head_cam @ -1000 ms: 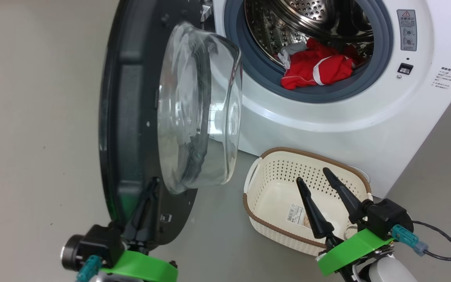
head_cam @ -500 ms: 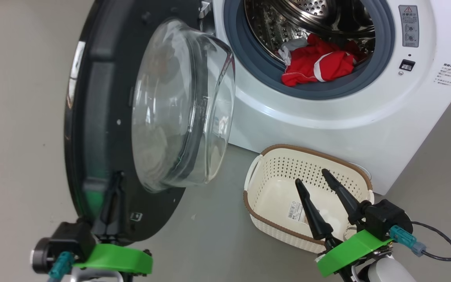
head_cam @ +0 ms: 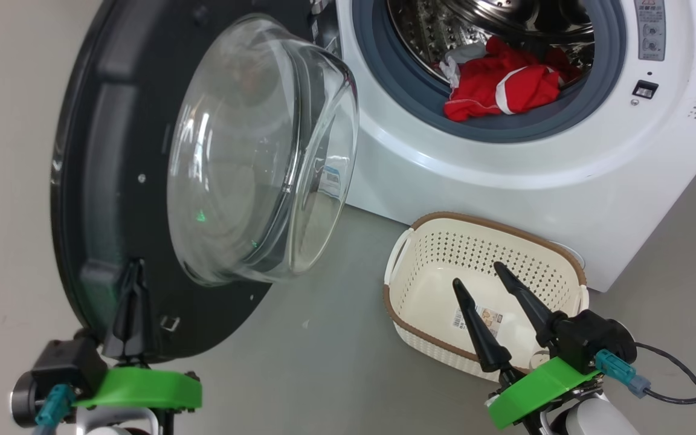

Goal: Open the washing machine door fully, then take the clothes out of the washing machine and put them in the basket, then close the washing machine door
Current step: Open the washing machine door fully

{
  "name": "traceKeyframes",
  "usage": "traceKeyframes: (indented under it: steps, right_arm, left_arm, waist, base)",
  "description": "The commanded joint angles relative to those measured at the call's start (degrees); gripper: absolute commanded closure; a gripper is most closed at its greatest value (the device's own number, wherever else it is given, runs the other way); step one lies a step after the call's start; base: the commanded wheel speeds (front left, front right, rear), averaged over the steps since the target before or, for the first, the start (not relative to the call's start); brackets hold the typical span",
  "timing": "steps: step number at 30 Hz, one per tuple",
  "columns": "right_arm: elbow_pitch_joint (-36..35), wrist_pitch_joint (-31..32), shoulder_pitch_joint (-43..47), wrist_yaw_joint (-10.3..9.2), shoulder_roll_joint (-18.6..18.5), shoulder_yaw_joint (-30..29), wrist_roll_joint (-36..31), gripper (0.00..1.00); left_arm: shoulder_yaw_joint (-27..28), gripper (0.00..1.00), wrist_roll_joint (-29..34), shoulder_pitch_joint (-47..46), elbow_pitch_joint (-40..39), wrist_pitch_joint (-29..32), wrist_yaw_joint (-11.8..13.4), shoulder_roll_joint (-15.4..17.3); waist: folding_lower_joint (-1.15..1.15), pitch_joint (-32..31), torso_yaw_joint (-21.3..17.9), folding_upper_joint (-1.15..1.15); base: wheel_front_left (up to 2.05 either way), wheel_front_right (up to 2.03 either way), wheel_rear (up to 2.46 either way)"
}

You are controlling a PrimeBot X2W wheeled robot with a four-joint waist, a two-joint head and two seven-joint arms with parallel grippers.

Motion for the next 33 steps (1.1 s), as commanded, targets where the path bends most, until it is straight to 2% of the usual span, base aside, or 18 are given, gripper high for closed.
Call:
traceKeyframes:
  steps: [1,9,33]
  right_arm:
    - [-1.22,-0.37,-1.81,0.36,0.26,1.34,-0.78,0.00]
    - [-0.82,-0.34,-2.14,0.36,0.26,2.30,-2.02,0.00]
    - [-2.30,1.53,-3.36,0.36,0.26,2.24,-4.24,0.00]
  left_arm:
    - [3.36,1.00,0.57,-1.87,-0.70,-0.52,0.31,1.28]
    - [8.86,1.00,0.81,-4.90,2.51,-0.52,-1.23,-0.07]
    - [20.15,1.00,3.27,-14.58,14.99,-0.52,-4.90,-0.62]
  waist:
    - [0.00,0.20,0.15,0.00]
    - [0.00,1.16,0.16,0.00]
    - [0.00,4.18,-0.09,0.00]
  base:
    - [0.00,0.00,0.00]
    - [0.00,0.00,0.00]
    - [0.00,0.00,0.00]
